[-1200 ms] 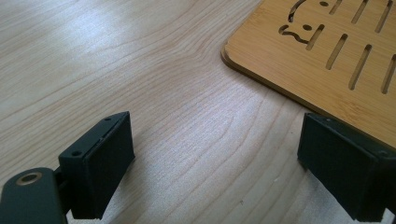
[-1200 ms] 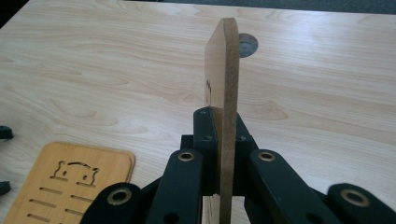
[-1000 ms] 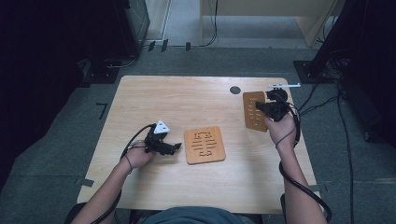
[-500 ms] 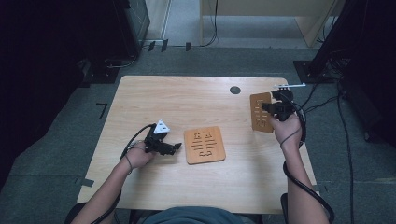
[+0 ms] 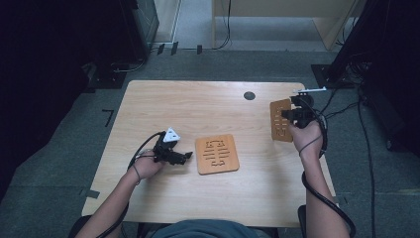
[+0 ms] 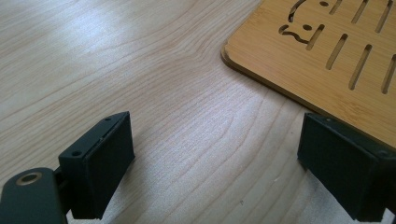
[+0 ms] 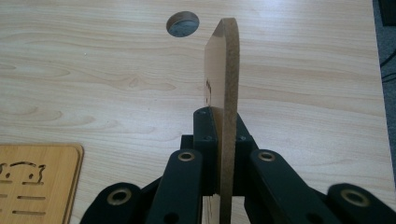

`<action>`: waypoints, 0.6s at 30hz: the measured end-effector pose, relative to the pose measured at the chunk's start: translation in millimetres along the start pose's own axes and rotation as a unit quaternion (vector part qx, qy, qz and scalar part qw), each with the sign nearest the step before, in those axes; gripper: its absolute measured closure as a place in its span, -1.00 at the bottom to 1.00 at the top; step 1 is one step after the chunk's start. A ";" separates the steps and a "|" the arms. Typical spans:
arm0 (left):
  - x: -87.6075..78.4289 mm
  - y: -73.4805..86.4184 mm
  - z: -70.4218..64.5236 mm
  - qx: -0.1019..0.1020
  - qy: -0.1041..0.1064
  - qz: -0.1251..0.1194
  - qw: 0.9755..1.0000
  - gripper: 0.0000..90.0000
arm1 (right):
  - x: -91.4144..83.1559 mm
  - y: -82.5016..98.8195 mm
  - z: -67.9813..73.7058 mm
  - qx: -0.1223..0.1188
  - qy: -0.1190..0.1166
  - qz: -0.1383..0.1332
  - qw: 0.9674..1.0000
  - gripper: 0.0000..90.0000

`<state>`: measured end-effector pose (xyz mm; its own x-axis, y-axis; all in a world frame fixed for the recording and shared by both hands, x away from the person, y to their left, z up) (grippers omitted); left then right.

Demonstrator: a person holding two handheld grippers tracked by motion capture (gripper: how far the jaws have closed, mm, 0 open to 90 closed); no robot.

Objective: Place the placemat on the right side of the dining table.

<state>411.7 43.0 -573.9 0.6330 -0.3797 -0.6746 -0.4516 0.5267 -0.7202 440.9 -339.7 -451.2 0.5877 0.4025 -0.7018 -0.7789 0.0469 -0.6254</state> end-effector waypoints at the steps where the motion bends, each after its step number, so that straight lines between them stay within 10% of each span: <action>1: 0.0 0.0 0.0 0.000 0.000 0.000 1.000 -0.79 | 0.4 -0.3 -0.6 0.000 0.000 -0.003 1.000 0.95; 18: 0.1 -0.1 -0.1 0.000 0.000 0.000 1.000 -0.79 | 19.2 -6.8 -12.4 0.027 -0.012 -0.021 0.999 0.95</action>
<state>411.8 42.8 -573.9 0.6332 -0.3795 -0.6746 -0.4520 0.5262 -0.7203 460.2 -343.7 -464.7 0.6157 0.4204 -0.6664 -0.7643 0.1129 -0.6350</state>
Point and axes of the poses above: each handheld gripper's, and its own axes: x roughly forward along the jaws, y roughly out of its underside, z roughly to its left, the point moved 8 cm from there along x, roughly forward along the jaws, and after that the axes turned 14 degrees about -y, right-handed, at the moved point
